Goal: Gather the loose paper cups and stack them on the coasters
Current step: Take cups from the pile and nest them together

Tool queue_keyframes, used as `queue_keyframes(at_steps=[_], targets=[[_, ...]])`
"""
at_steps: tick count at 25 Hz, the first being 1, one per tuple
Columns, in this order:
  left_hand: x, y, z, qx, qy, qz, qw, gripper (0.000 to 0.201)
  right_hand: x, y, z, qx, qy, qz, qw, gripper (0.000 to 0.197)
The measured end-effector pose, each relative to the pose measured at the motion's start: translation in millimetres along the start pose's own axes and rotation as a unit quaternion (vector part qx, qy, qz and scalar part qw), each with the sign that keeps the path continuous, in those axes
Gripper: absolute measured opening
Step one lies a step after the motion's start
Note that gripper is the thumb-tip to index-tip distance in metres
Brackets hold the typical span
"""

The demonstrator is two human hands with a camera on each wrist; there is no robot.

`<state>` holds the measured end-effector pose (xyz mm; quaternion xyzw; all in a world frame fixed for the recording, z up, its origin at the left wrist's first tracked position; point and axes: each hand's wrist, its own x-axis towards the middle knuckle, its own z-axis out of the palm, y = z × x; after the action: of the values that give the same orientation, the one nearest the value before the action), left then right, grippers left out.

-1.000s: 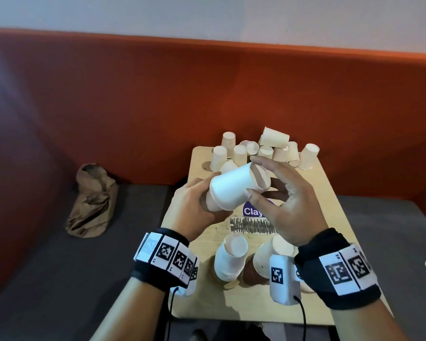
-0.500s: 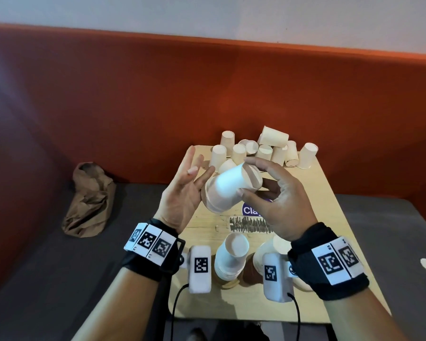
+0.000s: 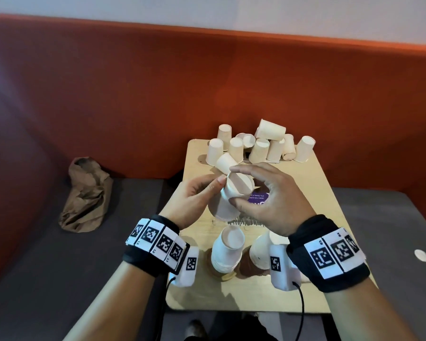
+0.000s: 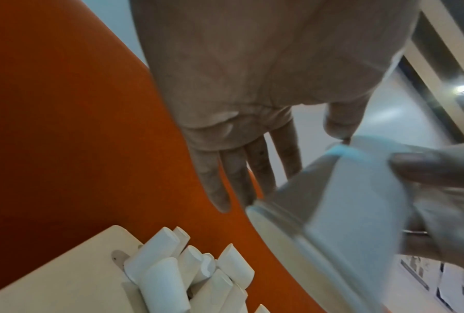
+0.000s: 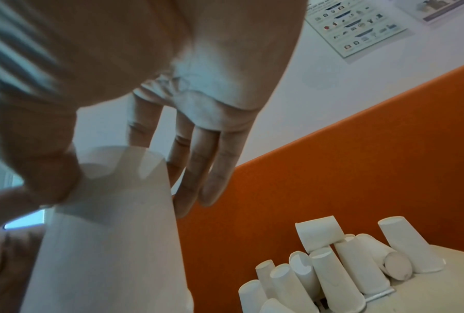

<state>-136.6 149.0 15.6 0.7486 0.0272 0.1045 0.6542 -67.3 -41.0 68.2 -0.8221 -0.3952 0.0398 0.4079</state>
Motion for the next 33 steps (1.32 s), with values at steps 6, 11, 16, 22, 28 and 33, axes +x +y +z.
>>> queue_keyframes(at_steps=[6,11,16,22,28,33], targets=[[-7.3,-12.9,-13.3,0.035,-0.068,-0.044,0.996,0.063,-20.2,-2.5,-10.5,-0.016,-0.060,0.013,0.998,0.054],[-9.2,-25.3,-11.0,0.044,-0.114,-0.069,0.990,0.065,-31.4,1.3,-5.2,-0.031,-0.081,0.028,0.996,0.053],[-10.8,-23.1,-6.5,0.029,-0.123,-0.076,0.989,0.032,-32.9,-0.6,-5.4,-0.040,-0.087,0.026,0.995,0.052],[-9.5,-37.7,-6.0,0.040,-0.134,-0.088,0.986,0.055,-34.2,4.9,-1.6,-0.056,-0.117,0.035,0.991,0.052],[-4.6,-55.1,-1.3,0.075,-0.152,-0.135,0.976,0.021,-31.1,20.8,21.1,-0.081,-0.173,0.060,0.980,0.050],[-4.5,-58.2,5.0,0.116,-0.168,-0.165,0.965,0.030,-29.3,29.5,35.9,-0.116,-0.221,0.078,0.965,0.057]])
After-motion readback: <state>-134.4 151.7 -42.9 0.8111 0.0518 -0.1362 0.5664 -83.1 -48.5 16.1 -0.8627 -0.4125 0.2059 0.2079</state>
